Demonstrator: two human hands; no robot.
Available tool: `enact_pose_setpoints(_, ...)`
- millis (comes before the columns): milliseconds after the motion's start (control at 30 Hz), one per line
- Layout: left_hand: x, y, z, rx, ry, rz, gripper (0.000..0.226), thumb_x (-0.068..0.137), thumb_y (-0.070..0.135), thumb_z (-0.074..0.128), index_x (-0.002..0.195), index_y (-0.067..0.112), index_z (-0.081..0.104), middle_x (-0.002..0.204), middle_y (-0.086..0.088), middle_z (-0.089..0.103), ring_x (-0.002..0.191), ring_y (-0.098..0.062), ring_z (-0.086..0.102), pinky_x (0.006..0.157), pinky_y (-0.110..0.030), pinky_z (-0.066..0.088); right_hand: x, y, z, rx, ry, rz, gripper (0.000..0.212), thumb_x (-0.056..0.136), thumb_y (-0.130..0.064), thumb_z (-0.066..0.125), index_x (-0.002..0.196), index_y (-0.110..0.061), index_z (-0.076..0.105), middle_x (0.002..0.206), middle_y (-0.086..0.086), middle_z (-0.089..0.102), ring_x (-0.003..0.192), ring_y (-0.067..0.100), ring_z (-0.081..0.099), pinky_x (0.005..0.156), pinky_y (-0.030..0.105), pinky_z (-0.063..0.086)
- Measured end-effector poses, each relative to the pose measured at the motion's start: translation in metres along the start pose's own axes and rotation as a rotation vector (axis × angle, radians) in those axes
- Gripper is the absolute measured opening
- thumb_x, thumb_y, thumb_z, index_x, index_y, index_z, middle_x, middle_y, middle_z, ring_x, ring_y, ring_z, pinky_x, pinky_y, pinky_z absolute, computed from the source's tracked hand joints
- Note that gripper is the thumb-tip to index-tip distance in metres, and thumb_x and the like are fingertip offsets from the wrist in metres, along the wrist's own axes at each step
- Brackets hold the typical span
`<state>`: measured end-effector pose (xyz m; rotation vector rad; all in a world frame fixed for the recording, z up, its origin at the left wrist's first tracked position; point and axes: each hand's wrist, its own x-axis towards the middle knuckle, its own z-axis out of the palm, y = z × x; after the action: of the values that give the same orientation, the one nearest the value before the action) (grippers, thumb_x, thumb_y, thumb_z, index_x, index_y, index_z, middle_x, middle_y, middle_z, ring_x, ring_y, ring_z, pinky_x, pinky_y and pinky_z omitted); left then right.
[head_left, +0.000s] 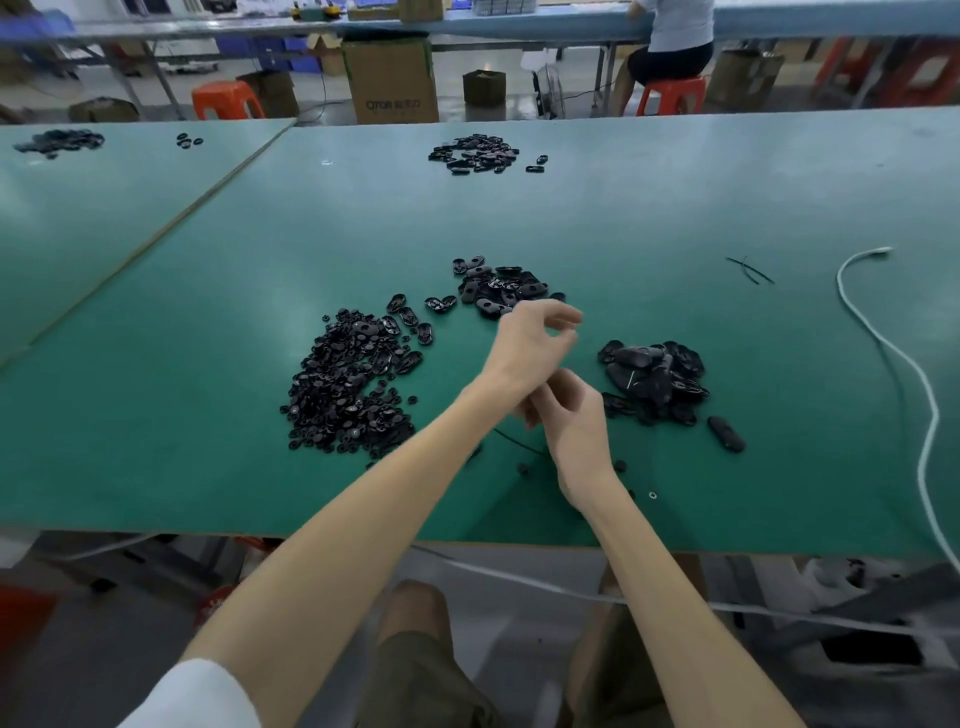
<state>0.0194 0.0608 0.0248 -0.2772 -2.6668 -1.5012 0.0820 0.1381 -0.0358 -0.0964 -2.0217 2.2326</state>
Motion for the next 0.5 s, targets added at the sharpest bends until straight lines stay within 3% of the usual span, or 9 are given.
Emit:
enact_pose_setpoints(133, -0.002, -0.034, -0.048, 0.296, 0.131, -0.080, 0.029, 0.097, 0.002, 0.059, 0.117, 0.013, 0.076, 0.116, -0.004, 0.075, 0.098, -0.013, 0.066, 0.102, -0.032, 0.051, 0.000, 0.004, 0.000, 0.002, 0.007, -0.005, 0.016, 0.105, -0.011, 0.059, 0.102, -0.007, 0.073, 0.077, -0.001, 0.072, 0.064, 0.011, 0.066, 0.058, 0.023, 0.050)
enact_pose_setpoints(267, -0.003, -0.070, -0.089, 0.715, 0.120, -0.260, 0.024, 0.098, 0.021, 0.066, 0.119, 0.010, 0.070, 0.123, -0.015, 0.066, 0.114, -0.031, 0.061, 0.104, -0.045, 0.049, 0.001, 0.006, 0.000, 0.003, -0.014, -0.015, 0.016, 0.105, -0.010, 0.058, 0.101, -0.007, 0.073, 0.076, -0.002, 0.072, 0.066, 0.012, 0.067, 0.059, 0.023, 0.051)
enact_pose_setpoints(333, -0.008, -0.080, -0.099, 0.773, 0.097, -0.297, 0.025, 0.099, 0.025, 0.068, 0.113, 0.004, 0.068, 0.121, -0.018, 0.061, 0.115, -0.035, 0.057, 0.102, -0.045, 0.047, 0.001, 0.005, 0.000, 0.000, -0.017, -0.014, 0.016, 0.105, -0.011, 0.058, 0.102, -0.006, 0.073, 0.076, -0.002, 0.072, 0.067, 0.011, 0.067, 0.059, 0.023, 0.051)
enact_pose_setpoints(500, -0.024, -0.090, -0.104, 0.704, 0.197, -0.119, 0.021, 0.103, 0.010, 0.059, 0.113, 0.003, 0.075, 0.114, -0.017, 0.070, 0.105, -0.031, 0.064, 0.095, -0.041, 0.052, 0.000, 0.004, -0.001, -0.005, -0.019, -0.018, 0.016, 0.106, -0.010, 0.058, 0.102, -0.006, 0.073, 0.076, -0.002, 0.072, 0.067, 0.010, 0.066, 0.059, 0.022, 0.051)
